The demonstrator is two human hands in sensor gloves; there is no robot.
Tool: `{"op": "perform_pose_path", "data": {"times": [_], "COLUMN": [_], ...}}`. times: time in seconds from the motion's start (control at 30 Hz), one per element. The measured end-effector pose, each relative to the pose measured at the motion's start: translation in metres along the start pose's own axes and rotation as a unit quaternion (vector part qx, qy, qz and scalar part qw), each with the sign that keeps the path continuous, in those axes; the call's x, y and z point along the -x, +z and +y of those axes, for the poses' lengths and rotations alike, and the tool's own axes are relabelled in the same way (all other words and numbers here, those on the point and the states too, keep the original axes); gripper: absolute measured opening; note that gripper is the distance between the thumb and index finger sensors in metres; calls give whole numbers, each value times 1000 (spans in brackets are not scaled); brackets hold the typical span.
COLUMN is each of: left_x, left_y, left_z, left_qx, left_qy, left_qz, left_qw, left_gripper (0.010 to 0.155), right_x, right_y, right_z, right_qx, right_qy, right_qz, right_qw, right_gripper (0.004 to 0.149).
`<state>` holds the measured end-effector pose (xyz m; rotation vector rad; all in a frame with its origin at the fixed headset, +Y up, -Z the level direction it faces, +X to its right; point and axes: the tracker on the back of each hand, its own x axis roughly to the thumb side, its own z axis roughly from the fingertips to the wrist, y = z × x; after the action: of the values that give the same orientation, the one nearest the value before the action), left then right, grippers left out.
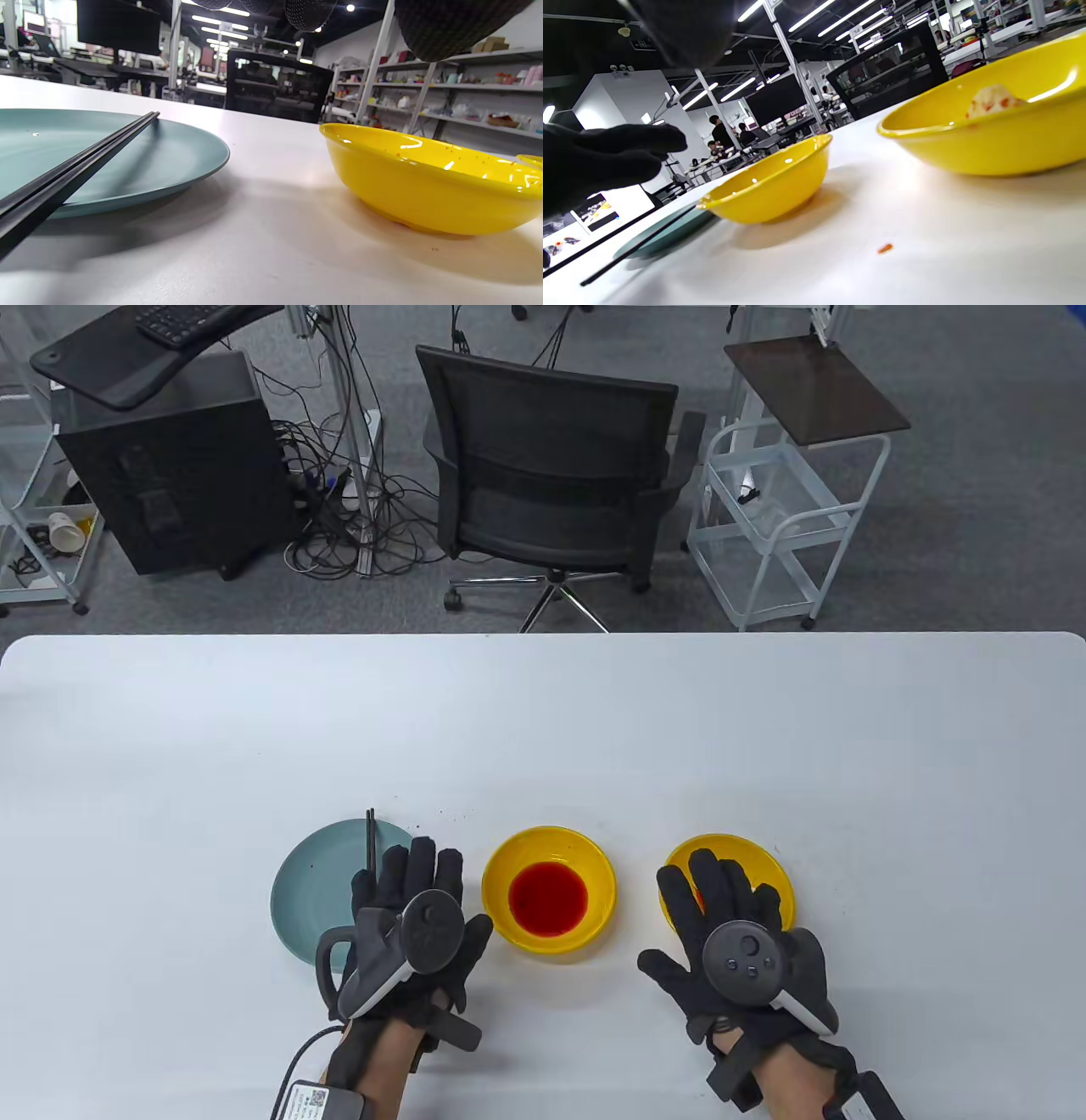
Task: Dip chopsticks into soy sauce and dot onto dumpling
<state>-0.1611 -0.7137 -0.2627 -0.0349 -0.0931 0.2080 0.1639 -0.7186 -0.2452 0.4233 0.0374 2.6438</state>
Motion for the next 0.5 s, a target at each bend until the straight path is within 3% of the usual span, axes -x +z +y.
{"op": "perform_pose_path", "data": {"times": [0.3, 0.43, 0.5], "left_x": [17, 45, 61], "left_y": [-4, -5, -5], "left_z": [3, 14, 17], "left_qx": [-2, -24, 1], "left_qy": [7, 6, -1], "left_qz": [41, 130, 185], "left_qw": [999, 991, 983], "left_gripper": [82, 71, 66], "right_x": [-3, -3, -3], "right_y": [4, 4, 4], "right_z": [-3, -5, -6], "right_qx": [4, 3, 3], "right_qy": [-8, -17, -22], "right_qz": [-10, -13, -13], "right_qw": [1000, 1000, 1000], "right_gripper": [85, 85, 85]}}
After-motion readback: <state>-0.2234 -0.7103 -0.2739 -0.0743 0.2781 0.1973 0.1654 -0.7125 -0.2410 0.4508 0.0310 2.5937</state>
